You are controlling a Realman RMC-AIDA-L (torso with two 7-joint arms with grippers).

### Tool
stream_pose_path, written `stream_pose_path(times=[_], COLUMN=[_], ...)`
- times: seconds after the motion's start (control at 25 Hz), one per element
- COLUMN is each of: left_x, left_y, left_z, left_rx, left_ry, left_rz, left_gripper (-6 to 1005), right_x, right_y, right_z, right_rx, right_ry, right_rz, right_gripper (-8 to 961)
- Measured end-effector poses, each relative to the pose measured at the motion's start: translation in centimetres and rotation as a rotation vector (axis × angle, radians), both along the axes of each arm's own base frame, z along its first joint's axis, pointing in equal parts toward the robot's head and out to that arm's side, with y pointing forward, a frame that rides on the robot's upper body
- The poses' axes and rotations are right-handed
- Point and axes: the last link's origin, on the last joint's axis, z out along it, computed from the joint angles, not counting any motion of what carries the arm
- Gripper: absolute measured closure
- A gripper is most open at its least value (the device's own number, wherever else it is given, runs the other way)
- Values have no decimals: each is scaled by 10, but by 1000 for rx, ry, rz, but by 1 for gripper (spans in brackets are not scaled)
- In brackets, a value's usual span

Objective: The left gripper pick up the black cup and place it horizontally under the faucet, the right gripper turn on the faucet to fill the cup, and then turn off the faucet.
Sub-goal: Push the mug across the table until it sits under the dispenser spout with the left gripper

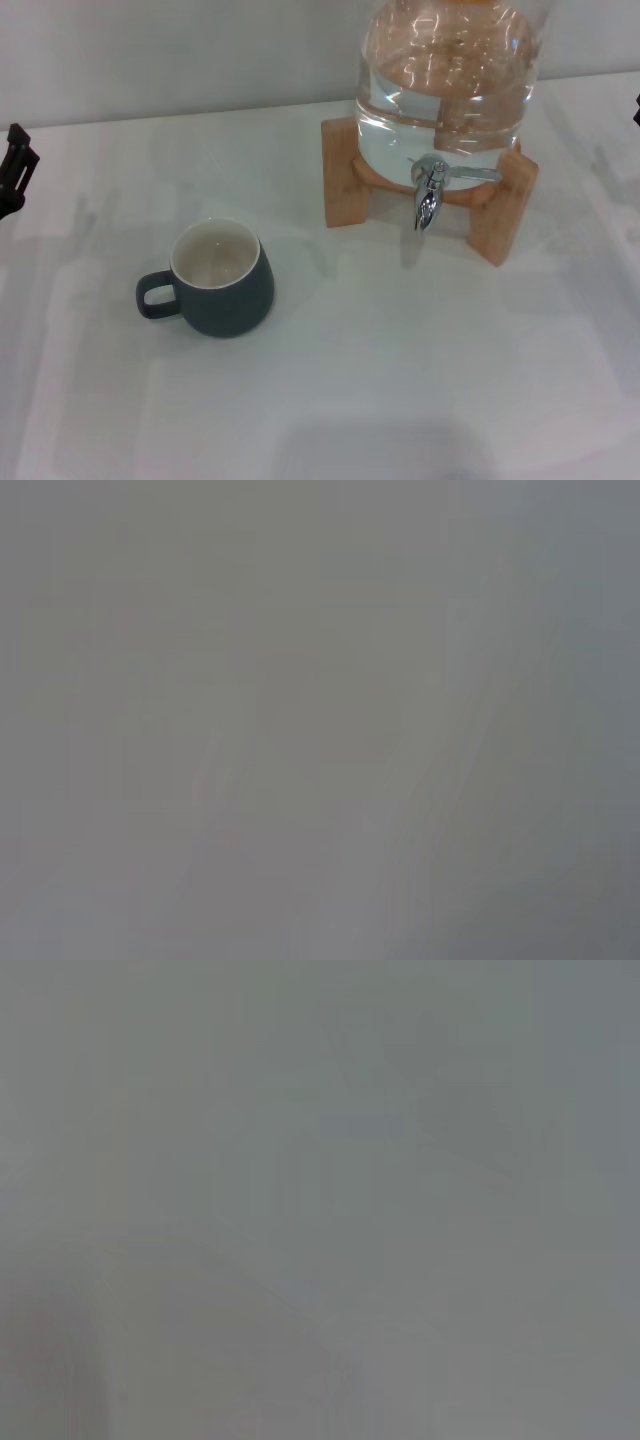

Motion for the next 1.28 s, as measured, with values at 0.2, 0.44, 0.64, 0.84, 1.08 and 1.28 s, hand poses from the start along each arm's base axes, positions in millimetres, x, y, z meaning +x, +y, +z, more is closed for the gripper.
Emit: stream_pose_path(times=[0.2,0.44,0.64,0.84,1.08,1.28], left_x=[0,0,1,4,7,-3], left_y=[0,0,-5,-9,-19,-38], left_z=[0,1,-4,-10,-14,-14], left_rx=[0,3,-20,-59,-112,-123], left_ry=[0,0,4,0,5,25], left_rz=[0,-2,-17,-50,-118,-136], left_gripper=[118,118,118,118,117,117], right_x=[0,1,2,3,5,6], right_y=[-2,-3,-4,-5,-3,0], right_z=[-1,-1,-1,0,2,2], right_rx=[2,2,1,2,-1,-13], right_ry=[2,7,7,4,-5,-9], right_rz=[1,-1,-5,-8,-18,-32], right_gripper=[112,112,112,112,111,111])
